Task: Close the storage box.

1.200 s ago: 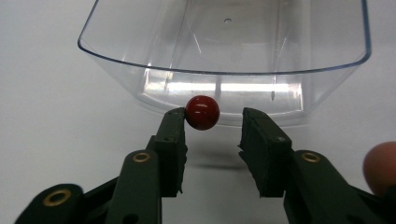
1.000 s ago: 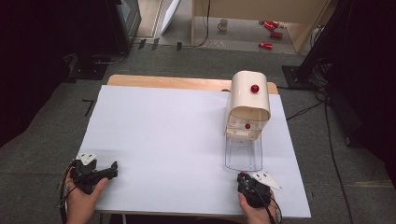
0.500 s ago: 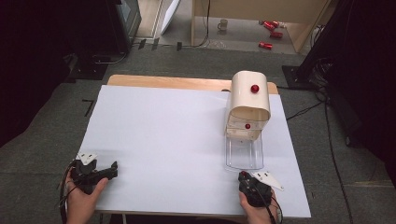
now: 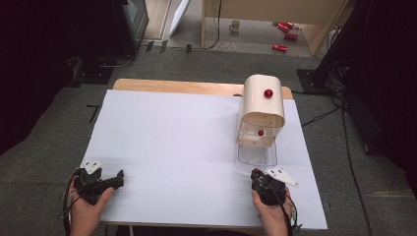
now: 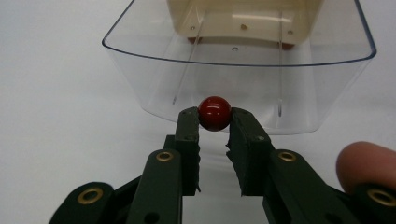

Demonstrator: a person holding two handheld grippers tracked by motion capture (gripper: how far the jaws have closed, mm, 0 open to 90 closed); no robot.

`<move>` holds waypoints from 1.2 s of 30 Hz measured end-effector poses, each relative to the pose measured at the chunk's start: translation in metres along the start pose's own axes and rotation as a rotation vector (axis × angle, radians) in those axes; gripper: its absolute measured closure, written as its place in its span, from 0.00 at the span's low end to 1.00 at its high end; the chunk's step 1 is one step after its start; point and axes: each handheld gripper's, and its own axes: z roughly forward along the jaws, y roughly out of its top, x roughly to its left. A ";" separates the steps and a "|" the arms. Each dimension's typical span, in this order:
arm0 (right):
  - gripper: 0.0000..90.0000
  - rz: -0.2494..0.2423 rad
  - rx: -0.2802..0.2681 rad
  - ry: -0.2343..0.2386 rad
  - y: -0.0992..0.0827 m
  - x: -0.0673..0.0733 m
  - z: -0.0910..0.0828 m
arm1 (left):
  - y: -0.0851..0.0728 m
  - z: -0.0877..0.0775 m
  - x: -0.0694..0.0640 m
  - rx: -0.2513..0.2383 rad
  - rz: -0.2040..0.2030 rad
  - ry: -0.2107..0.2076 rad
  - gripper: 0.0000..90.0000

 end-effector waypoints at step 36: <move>0.83 -0.001 0.013 -0.045 0.055 -0.010 0.062 | 0.000 0.000 0.000 0.000 -0.001 -0.001 0.00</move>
